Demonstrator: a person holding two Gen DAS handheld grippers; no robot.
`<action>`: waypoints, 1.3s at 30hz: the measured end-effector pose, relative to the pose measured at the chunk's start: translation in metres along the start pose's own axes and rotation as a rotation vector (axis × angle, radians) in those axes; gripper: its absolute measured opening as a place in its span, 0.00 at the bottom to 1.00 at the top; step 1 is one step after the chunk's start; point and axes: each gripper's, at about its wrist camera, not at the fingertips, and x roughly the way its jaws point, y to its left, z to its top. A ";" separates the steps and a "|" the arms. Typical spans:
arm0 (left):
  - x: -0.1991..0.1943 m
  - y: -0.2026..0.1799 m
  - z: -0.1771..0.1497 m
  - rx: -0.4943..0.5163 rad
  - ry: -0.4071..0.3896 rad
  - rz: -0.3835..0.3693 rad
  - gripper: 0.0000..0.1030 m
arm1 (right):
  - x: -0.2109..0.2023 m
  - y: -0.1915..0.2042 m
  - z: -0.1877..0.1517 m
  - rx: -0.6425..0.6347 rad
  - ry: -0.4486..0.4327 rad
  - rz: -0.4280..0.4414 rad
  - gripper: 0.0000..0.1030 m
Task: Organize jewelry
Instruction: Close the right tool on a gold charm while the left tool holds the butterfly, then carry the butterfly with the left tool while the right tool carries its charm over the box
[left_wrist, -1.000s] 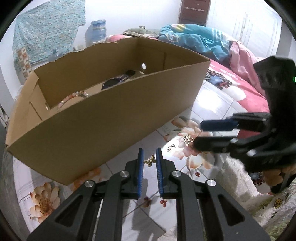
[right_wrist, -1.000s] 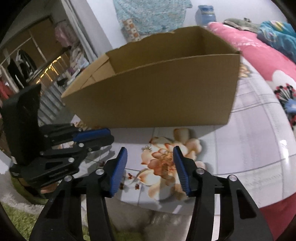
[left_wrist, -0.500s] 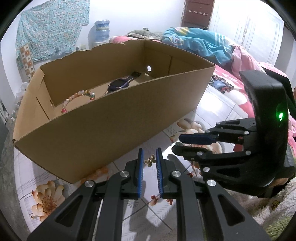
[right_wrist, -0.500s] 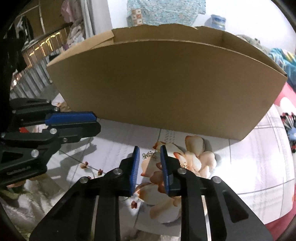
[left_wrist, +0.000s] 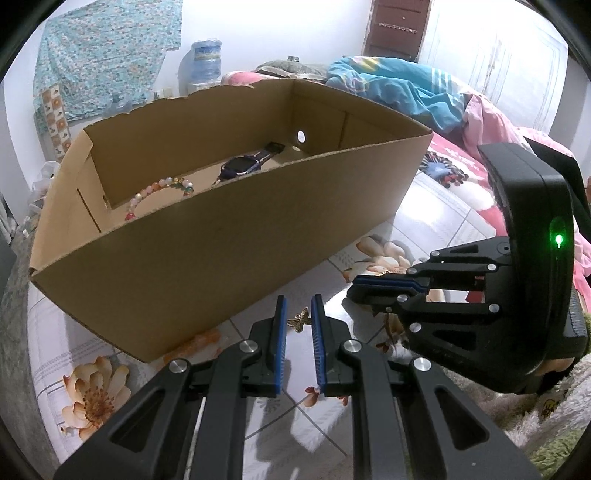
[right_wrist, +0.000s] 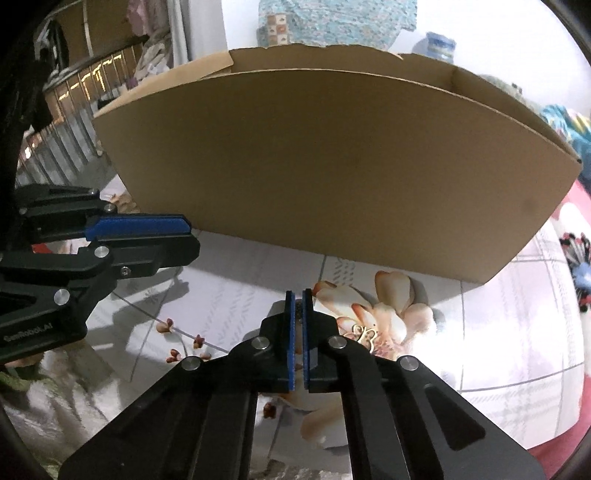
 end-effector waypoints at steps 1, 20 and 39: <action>-0.001 0.000 0.000 0.001 -0.002 0.001 0.12 | -0.002 -0.001 0.000 0.007 -0.004 0.009 0.00; -0.048 -0.009 0.010 0.016 -0.115 -0.022 0.12 | -0.067 -0.065 -0.001 0.136 -0.151 0.140 0.00; -0.030 0.033 0.110 -0.112 -0.099 -0.088 0.12 | -0.068 -0.109 0.104 0.222 -0.188 0.327 0.00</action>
